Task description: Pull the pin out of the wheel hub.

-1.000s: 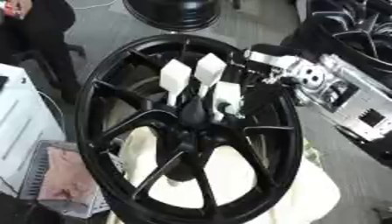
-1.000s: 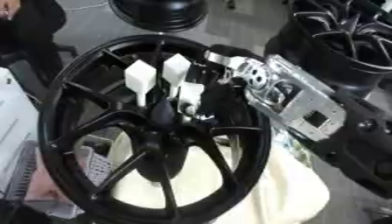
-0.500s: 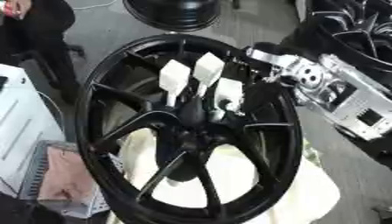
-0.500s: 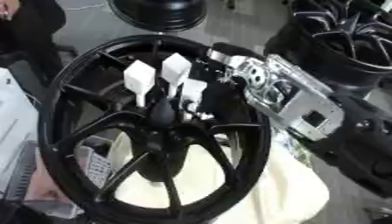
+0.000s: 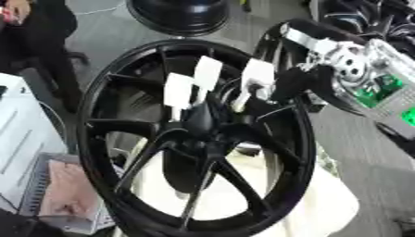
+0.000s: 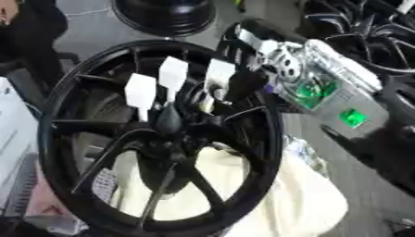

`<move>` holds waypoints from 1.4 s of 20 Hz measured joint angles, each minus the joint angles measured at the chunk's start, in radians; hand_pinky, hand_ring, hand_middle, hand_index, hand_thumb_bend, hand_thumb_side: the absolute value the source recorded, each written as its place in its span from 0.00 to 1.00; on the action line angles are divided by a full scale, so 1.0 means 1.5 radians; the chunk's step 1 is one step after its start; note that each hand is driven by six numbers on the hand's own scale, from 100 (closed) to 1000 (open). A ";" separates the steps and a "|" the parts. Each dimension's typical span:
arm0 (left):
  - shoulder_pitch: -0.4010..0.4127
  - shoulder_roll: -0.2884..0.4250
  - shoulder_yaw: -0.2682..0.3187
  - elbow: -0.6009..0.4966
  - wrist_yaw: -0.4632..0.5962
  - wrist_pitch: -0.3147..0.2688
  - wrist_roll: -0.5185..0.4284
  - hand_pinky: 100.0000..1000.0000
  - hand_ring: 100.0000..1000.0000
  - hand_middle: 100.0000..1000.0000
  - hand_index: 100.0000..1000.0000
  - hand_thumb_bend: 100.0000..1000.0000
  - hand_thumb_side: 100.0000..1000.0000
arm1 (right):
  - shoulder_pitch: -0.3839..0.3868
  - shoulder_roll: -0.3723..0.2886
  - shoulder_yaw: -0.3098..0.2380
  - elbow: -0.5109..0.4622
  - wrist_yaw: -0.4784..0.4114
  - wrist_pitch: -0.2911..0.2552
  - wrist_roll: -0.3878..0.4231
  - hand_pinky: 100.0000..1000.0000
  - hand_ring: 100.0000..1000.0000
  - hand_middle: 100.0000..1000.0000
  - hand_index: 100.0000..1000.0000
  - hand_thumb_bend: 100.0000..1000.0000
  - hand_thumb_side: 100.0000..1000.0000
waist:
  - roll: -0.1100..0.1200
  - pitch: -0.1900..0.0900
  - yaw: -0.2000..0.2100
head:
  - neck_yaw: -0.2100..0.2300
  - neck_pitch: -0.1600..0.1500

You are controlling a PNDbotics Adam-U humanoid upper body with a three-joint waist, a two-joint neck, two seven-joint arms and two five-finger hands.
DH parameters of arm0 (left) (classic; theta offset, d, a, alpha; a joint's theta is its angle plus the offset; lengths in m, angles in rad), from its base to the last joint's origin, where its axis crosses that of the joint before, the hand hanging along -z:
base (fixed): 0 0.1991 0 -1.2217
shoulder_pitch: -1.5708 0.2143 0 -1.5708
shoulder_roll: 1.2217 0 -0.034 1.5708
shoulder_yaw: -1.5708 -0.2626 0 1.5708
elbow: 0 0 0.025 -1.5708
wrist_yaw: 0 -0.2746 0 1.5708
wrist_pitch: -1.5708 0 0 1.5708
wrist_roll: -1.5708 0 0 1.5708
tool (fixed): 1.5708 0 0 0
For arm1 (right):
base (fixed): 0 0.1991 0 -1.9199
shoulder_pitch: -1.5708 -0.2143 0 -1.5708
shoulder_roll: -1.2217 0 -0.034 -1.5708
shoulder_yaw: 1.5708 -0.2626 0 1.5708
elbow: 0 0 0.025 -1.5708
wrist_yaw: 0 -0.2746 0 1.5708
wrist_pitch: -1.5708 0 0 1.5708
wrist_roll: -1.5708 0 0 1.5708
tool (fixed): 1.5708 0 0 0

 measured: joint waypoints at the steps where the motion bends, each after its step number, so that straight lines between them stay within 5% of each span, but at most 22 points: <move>1: 0.000 0.000 0.000 0.000 0.000 0.000 0.000 0.80 0.76 0.62 0.83 0.00 0.54 | 0.000 -0.007 -0.010 -0.010 0.010 -0.001 0.001 1.00 0.43 0.27 0.33 0.14 0.00 | 0.000 0.000 -0.001 | 0.000 0.000; 7: 0.006 0.000 0.004 0.000 0.000 0.000 0.004 0.80 0.76 0.62 0.83 0.00 0.55 | 0.003 -0.032 -0.086 -0.041 0.069 -0.005 0.005 1.00 0.41 0.28 0.38 0.08 0.00 | 0.005 0.000 -0.006 | -0.007 -0.006; 9: 0.007 0.000 0.008 0.000 0.000 0.004 0.010 0.80 0.76 0.62 0.83 0.00 0.55 | 0.013 -0.039 -0.115 -0.028 0.088 -0.001 0.001 0.19 0.42 0.29 0.40 0.05 0.00 | 0.005 0.000 -0.009 | -0.012 -0.007; 11: 0.012 -0.002 0.013 0.000 0.000 0.009 0.020 0.80 0.75 0.62 0.82 0.00 0.56 | 0.024 -0.050 -0.144 -0.005 0.107 0.005 -0.005 0.05 0.41 0.29 0.40 0.04 0.00 | 0.006 0.000 -0.014 | -0.012 -0.007; 17: 0.031 -0.011 0.026 0.000 -0.006 0.015 0.053 0.80 0.75 0.62 0.82 0.00 0.55 | 0.060 -0.115 -0.241 0.087 0.166 0.020 -0.046 0.05 0.40 0.30 0.42 0.04 0.00 | 0.012 0.000 -0.034 | 0.003 -0.010; 28: 0.053 -0.024 0.035 0.000 -0.040 0.011 0.082 0.80 0.75 0.61 0.82 0.00 0.56 | 0.136 -0.231 -0.423 0.268 0.272 0.028 -0.148 0.21 0.45 0.41 0.53 0.04 0.00 | 0.025 0.012 -0.057 | 0.045 -0.009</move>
